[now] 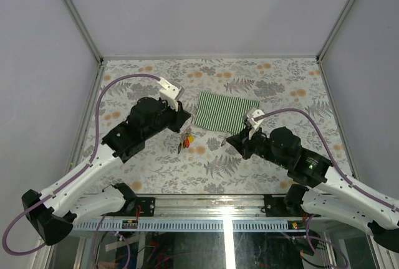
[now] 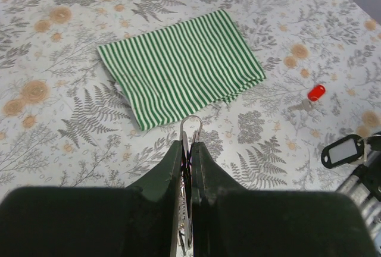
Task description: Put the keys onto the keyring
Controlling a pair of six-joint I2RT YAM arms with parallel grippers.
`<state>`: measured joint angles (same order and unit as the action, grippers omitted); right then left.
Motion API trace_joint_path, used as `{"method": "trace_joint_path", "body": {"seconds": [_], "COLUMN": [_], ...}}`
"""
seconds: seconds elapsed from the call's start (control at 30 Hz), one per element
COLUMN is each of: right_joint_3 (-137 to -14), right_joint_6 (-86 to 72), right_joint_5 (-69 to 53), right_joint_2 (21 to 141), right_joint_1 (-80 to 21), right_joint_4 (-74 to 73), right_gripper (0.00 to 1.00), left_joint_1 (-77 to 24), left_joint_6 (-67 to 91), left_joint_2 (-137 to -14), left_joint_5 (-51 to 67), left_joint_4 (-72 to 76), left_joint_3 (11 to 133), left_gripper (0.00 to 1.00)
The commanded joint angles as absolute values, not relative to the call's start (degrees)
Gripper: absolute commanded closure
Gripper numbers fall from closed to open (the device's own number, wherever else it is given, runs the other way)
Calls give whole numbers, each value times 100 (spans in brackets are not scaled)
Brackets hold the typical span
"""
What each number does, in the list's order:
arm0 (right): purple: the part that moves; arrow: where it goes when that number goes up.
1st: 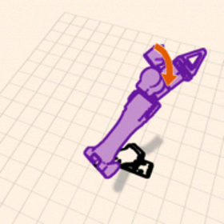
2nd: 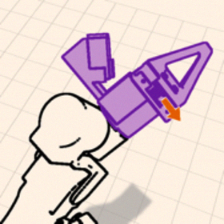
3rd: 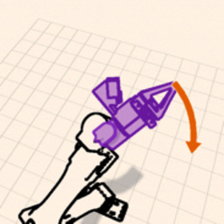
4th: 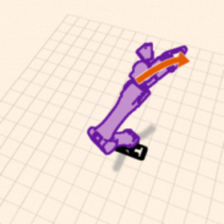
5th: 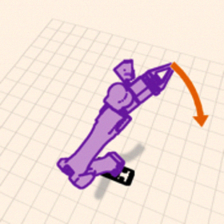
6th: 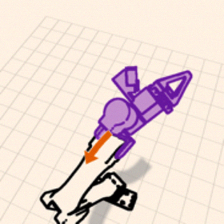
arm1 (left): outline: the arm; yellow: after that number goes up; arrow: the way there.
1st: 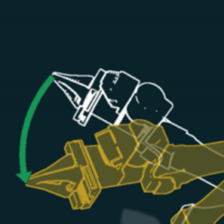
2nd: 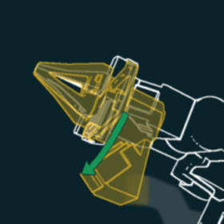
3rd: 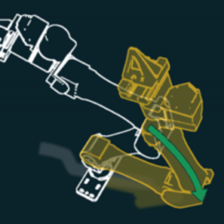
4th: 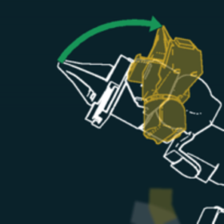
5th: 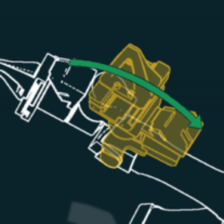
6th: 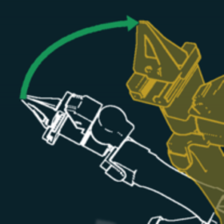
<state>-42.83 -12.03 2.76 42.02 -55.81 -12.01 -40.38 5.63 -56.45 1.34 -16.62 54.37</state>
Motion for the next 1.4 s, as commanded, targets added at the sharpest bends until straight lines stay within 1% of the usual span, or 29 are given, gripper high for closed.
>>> {"method": "trace_joint_path", "body": {"seconds": [0.0,0.1,0.2,0.33,0.47,0.63,0.77,0.87,1.03,1.2,1.37], "right_joint_3": [-4013,-4054,-4321,-4560,-4641,-4744,-4840,-4966,-5247,-5618,-5754], "right_joint_6": [-667,-505,-282,535,1272,2107,2717,2846,2750,2943,3172], "right_joint_5": [-19,-45,-104,-575,-777,-782,-850,-799,-614,-519,-436], "right_joint_2": [4094,4181,4318,4382,4317,4156,4014,3940,4028,4462,4693], "right_joint_1": [-5609,-5612,-5615,-5607,-5614,-5616,-5610,-5608,-5611,-5608,-5607], "right_joint_4": [209,302,89,-103,-9,52,-5,-101,-356,-724,-683], "right_gripper": [100,100,100,100,100,100,100,100,100,100,100], "left_joint_1": [-3989,-3995,-3986,-3995,-4056,-4626,-4904,-5007,-5010,-5010,-5001], "left_joint_6": [429,412,404,328,247,-285,-478,-536,-537,-548,-529], "left_joint_2": [-5492,-5367,-5248,-5333,-5481,-5787,-6216,-6448,-6338,-6223,-6201], "left_joint_5": [785,1098,1217,1244,1355,697,759,830,891,745,807], "left_joint_4": [-1267,-1110,-900,-777,-731,-778,-755,-597,-508,-463,-527], "left_joint_3": [5498,5403,5299,5391,5683,6278,6867,7075,6840,6581,6435], "left_gripper": [100,100,100,100,100,100,100,100,100,100,100]}}
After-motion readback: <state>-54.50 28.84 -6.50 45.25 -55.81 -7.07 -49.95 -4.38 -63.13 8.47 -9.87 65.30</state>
